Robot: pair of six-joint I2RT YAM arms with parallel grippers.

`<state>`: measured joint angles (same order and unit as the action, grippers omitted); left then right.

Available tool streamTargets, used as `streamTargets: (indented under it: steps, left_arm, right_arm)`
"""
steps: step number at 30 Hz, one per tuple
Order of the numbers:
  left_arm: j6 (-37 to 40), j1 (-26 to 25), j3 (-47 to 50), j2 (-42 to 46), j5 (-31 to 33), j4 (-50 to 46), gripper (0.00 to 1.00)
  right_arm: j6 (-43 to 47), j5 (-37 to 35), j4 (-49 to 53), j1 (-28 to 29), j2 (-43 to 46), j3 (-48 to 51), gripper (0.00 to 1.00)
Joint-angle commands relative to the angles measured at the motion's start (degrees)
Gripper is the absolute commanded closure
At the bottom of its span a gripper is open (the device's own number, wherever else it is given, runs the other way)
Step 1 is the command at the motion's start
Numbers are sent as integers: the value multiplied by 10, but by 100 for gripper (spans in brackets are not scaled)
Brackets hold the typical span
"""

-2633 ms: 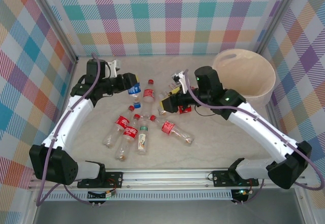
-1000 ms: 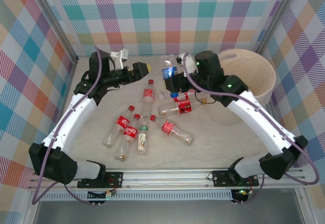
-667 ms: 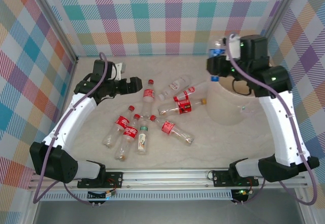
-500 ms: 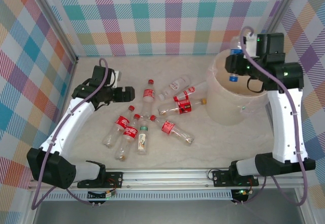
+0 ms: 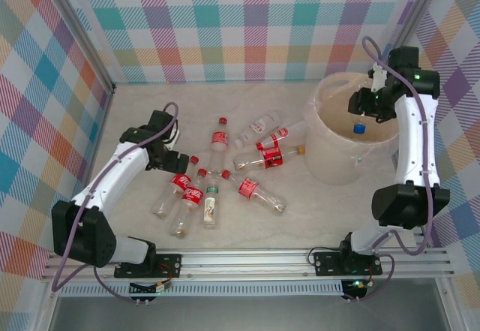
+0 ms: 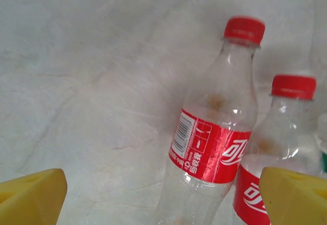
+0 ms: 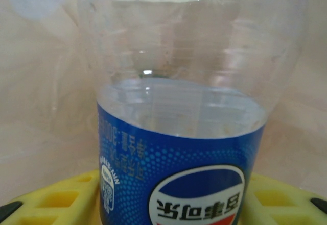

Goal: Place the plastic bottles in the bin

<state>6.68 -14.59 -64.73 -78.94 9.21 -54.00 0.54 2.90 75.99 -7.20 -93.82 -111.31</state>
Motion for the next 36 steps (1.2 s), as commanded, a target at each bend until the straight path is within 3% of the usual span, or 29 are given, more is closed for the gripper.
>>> streamTargets:
  steps: [1,11,17,27,36]
  left_arm:
    - [18,-2,6,-12,-24,-24,5]
    - [16,-8,23,-51,-17,-19,7]
    - [17,-8,29,-63,-21,-13,7]
    - [19,-9,32,-80,-21,-12,7]
    - [21,-10,31,-84,-72,-3,8]
  right_arm:
    - [4,19,-15,-1,-7,32,51]
    - [-8,24,-98,-1,-14,165,47]
    - [-12,25,-135,-1,-14,216,32]
    - [-5,28,-139,-1,4,207,10]
    - [-1,85,-127,-1,86,158,3]
